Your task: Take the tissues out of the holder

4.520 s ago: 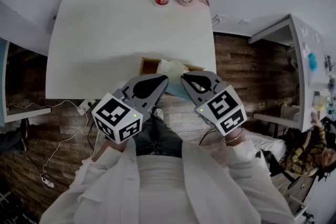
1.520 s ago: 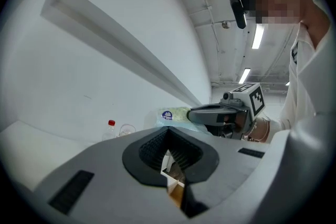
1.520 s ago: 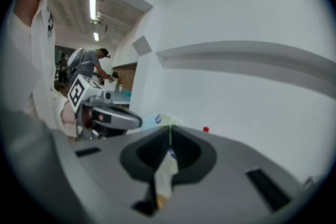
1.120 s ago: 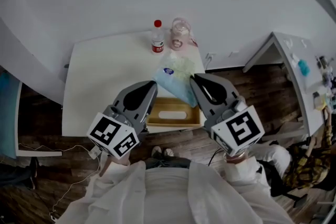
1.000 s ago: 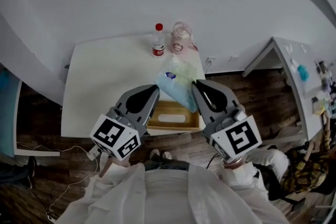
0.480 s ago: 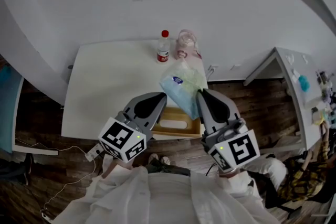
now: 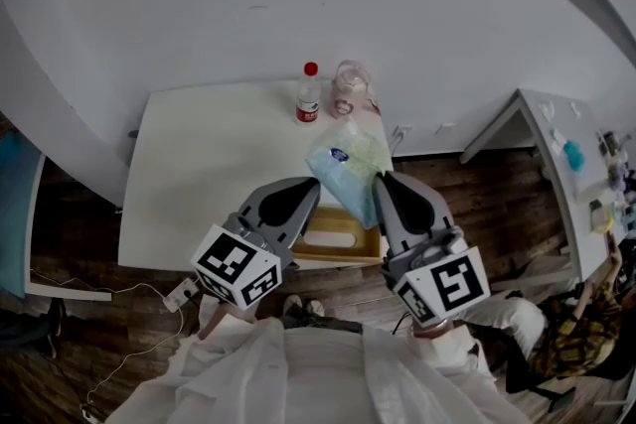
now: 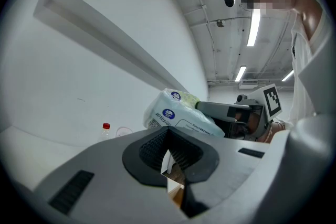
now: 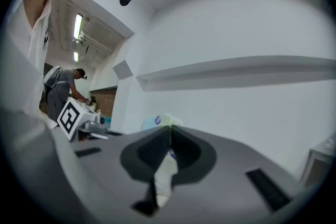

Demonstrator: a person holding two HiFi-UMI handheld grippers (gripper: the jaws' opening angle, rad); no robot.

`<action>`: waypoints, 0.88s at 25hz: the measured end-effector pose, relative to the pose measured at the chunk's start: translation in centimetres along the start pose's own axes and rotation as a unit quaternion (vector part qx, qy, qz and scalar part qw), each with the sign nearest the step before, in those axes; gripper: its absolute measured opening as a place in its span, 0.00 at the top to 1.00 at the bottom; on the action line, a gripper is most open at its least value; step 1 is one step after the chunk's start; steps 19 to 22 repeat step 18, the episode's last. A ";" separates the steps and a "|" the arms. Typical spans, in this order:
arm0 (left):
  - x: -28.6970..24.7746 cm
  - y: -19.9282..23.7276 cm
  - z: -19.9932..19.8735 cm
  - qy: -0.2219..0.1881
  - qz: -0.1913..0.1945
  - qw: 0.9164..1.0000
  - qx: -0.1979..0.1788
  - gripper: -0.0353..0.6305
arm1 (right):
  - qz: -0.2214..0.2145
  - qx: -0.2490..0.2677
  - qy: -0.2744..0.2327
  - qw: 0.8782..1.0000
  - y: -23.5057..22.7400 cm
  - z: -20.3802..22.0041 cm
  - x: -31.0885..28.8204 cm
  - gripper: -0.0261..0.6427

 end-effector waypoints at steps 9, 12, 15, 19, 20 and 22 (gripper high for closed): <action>-0.3 0.2 -0.1 -0.011 0.006 1.000 0.019 0.93 | 0.002 0.001 0.002 1.000 -0.2 -0.2 -0.2 0.94; -0.3 0.3 0.0 -0.012 0.006 1.000 0.023 0.93 | 0.003 -0.002 0.001 1.000 -0.2 0.0 -0.4 0.94; -0.3 0.1 0.2 -0.008 0.009 1.000 0.022 0.93 | 0.003 -0.006 -0.001 1.000 -0.2 0.0 -0.3 0.94; -0.5 0.0 0.3 -0.005 0.009 1.000 0.021 0.93 | 0.000 -0.032 -0.009 0.999 -0.6 -0.2 0.1 0.94; -0.5 0.0 0.3 -0.005 0.009 1.000 0.021 0.93 | 0.000 -0.032 -0.009 0.999 -0.6 -0.2 0.1 0.94; -0.5 0.0 0.3 -0.005 0.009 1.000 0.021 0.93 | 0.000 -0.032 -0.009 0.999 -0.6 -0.2 0.1 0.94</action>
Point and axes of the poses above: the fingertips, and each gripper's own axes: x backward along the fingers, y to its left, z out of its underside, the point moved 8 cm from there along x, backward along the fingers, and after that the axes turned 10 degrees about z, right-handed, at the moved point
